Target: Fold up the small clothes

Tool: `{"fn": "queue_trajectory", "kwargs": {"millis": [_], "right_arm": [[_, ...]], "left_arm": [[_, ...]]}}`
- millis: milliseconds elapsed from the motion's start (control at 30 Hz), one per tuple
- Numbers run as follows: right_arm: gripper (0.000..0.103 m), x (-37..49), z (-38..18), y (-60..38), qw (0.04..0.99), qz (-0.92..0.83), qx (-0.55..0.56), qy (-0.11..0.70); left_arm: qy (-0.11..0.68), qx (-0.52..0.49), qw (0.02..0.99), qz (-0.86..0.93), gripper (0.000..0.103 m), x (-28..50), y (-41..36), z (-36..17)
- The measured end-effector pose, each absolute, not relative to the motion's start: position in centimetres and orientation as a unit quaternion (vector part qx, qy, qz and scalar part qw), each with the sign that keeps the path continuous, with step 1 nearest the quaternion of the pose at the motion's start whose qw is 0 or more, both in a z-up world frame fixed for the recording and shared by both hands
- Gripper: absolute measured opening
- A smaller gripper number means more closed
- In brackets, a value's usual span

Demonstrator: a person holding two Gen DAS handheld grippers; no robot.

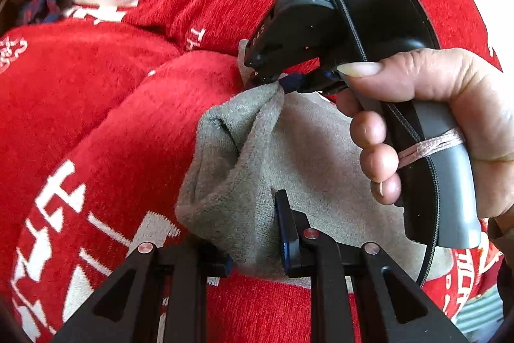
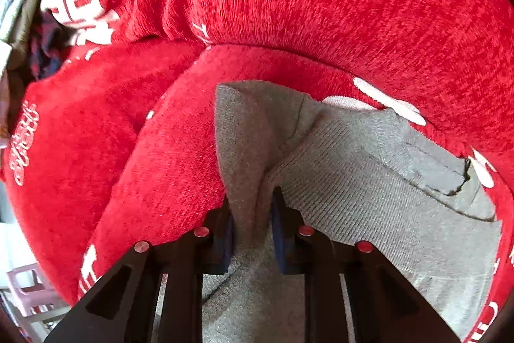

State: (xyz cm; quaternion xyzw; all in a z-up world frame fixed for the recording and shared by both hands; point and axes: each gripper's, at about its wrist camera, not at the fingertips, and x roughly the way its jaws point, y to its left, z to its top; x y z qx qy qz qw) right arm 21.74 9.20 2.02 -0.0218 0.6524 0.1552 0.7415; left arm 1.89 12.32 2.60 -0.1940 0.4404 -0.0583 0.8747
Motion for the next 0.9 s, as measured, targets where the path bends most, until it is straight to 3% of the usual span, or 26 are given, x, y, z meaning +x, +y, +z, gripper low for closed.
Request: {"fn": "queue_trajectory", "kwargs": {"millis": [900], "right_arm": [[0.021, 21.6, 8.5, -1.8, 0.759, 0.215, 0.145, 0.597]], "left_arm": [[0.435, -0.084, 0.896, -0.034, 0.019, 0.6, 8.0, 7.6]]}}
